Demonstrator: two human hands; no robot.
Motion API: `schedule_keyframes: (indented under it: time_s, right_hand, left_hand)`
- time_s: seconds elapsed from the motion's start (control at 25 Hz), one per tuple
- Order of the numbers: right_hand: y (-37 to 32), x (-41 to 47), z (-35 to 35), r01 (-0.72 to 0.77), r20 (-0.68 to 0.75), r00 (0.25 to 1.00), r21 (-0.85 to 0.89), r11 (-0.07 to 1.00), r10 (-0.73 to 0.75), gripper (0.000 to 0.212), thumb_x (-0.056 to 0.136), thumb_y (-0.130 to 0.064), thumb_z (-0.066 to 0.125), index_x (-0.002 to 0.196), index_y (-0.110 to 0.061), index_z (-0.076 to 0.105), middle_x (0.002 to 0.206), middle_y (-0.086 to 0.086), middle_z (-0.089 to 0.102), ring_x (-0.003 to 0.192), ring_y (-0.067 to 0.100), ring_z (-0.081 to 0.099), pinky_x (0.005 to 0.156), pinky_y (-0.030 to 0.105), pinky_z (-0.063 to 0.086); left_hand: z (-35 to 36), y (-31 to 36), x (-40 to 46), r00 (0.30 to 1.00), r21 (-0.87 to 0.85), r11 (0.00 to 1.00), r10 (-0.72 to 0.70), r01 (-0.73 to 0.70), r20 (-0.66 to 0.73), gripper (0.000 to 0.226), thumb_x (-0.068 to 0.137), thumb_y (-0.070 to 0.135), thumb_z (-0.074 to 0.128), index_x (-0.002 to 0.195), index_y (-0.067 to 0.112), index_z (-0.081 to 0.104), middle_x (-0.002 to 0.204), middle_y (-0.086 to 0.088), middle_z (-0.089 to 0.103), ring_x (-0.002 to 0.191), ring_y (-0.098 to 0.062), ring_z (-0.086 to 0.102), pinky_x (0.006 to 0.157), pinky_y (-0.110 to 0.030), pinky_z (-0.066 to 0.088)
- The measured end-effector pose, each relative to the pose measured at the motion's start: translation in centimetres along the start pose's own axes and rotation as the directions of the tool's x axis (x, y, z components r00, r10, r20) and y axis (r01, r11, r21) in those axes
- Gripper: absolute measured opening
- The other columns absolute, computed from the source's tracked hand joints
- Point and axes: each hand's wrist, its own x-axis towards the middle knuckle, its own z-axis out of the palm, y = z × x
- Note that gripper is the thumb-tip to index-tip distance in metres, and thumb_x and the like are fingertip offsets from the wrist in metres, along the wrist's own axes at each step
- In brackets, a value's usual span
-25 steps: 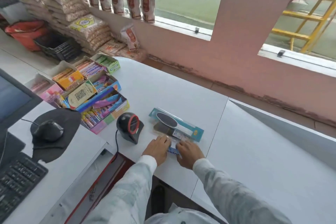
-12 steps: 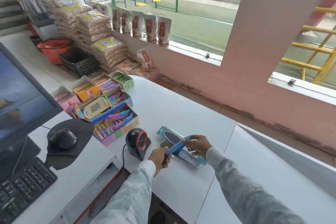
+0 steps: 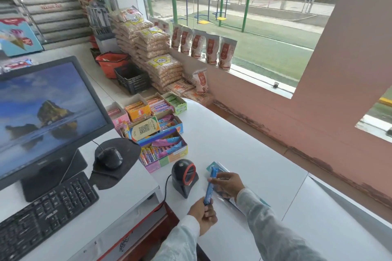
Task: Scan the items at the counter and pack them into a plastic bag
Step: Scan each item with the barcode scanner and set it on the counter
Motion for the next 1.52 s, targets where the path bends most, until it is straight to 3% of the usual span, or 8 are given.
schedule_keyframes:
  time_s: [0.28, 0.44, 0.56, 0.72, 0.96, 1.24, 1.44, 1.52]
  right_hand:
    - [-0.1, 0.4, -0.8, 0.026, -0.102, 0.994, -0.047, 0.999, -0.03, 0.019, 0.072, -0.029, 0.085, 0.074, -0.013, 0.075, 0.091, 0.018, 0.077, 0.079, 0.033, 0.076, 0.073, 0.05, 0.064]
    - [2.0, -0.5, -8.0, 0.003, -0.395, 0.918, -0.097, 0.995, -0.042, 0.01, 0.083, -0.031, 0.074, 0.084, -0.021, 0.072, 0.078, 0.004, 0.072, 0.073, 0.024, 0.07, 0.071, 0.041, 0.064]
    - [6.5, -1.0, -13.0, -0.187, -0.627, 0.772, -0.066, 0.98, 0.105, 0.021, 0.082, -0.036, 0.069, 0.095, -0.02, 0.075, 0.088, 0.009, 0.075, 0.08, 0.03, 0.071, 0.078, 0.037, 0.06]
    - [11.0, -1.2, -14.9, -0.309, -0.618, 0.742, 0.026, 0.951, 0.258, 0.029, 0.08, -0.037, 0.073, 0.101, -0.017, 0.075, 0.096, 0.011, 0.075, 0.081, 0.031, 0.073, 0.077, 0.042, 0.063]
    - [11.9, -0.4, -14.5, -0.257, -0.517, 0.789, 0.214, 0.942, 0.333, 0.035, 0.069, -0.037, 0.078, 0.099, -0.019, 0.073, 0.094, 0.004, 0.077, 0.078, 0.026, 0.076, 0.08, 0.04, 0.063]
    - [7.5, -2.5, -15.9, -0.071, -0.749, 0.657, 0.051, 0.996, 0.085, 0.015, 0.081, -0.018, 0.066, 0.09, -0.017, 0.077, 0.089, 0.004, 0.077, 0.08, 0.023, 0.068, 0.079, 0.027, 0.052]
    - [0.1, -1.8, -14.8, 0.271, -0.536, 0.84, 0.284, 0.92, -0.082, 0.023, 0.088, -0.02, 0.07, 0.104, -0.005, 0.075, 0.091, 0.01, 0.078, 0.082, 0.027, 0.075, 0.075, 0.04, 0.063]
    - [-1.8, -1.8, -13.7, 0.117, -0.275, 0.961, 0.46, 0.88, 0.016, 0.041, 0.087, -0.035, 0.07, 0.11, -0.002, 0.073, 0.099, 0.012, 0.076, 0.085, 0.031, 0.072, 0.075, 0.039, 0.059]
  left_hand:
    - [0.6, 0.6, -0.3, 0.981, 0.442, 0.896, 0.126, -0.05, -0.145, 0.033, 0.097, 0.028, 0.045, 0.091, 0.002, 0.065, 0.056, -0.005, 0.051, 0.039, -0.013, 0.034, 0.04, -0.019, 0.03]
    - [2.7, 0.7, 0.3, 0.807, 0.985, 0.081, 0.585, -0.152, 0.076, 0.011, 0.088, 0.019, 0.05, 0.086, 0.014, 0.06, 0.091, -0.01, 0.067, 0.077, -0.03, 0.06, 0.068, -0.031, 0.045]
    - [4.9, 0.4, 1.2, 0.71, 0.855, -0.448, 0.511, -0.261, 0.484, 0.023, 0.085, 0.008, 0.049, 0.102, 0.021, 0.056, 0.113, 0.0, 0.057, 0.099, -0.024, 0.06, 0.079, -0.032, 0.046]
    - [8.4, 0.2, 4.2, 0.676, 0.442, -0.859, 0.165, -0.26, 0.718, 0.064, 0.086, 0.004, 0.051, 0.145, 0.021, 0.03, 0.153, 0.001, 0.033, 0.139, -0.025, 0.035, 0.108, -0.043, 0.037]
    - [10.2, -0.2, 7.0, 0.732, 0.133, -0.977, -0.032, -0.167, 0.681, 0.082, 0.078, 0.001, 0.061, 0.146, 0.021, 0.02, 0.148, -0.006, 0.035, 0.14, -0.031, 0.027, 0.114, -0.06, 0.021]
    - [16.4, 4.2, 5.9, 0.597, 0.517, -0.767, 0.224, -0.38, 0.771, 0.057, 0.09, 0.03, 0.052, 0.142, 0.015, 0.033, 0.129, -0.01, 0.051, 0.111, -0.032, 0.055, 0.095, -0.047, 0.044]
    - [20.7, 6.4, 3.2, 0.844, 0.629, 0.567, 0.292, -0.531, 0.449, 0.035, 0.094, 0.029, 0.048, 0.119, 0.009, 0.062, 0.104, -0.011, 0.064, 0.091, -0.025, 0.059, 0.075, -0.033, 0.048]
    - [19.6, 5.7, 3.1, 0.888, 0.512, 0.757, 0.195, -0.406, 0.416, 0.042, 0.097, 0.035, 0.041, 0.125, 0.01, 0.061, 0.107, -0.011, 0.067, 0.095, -0.024, 0.062, 0.08, -0.037, 0.048]
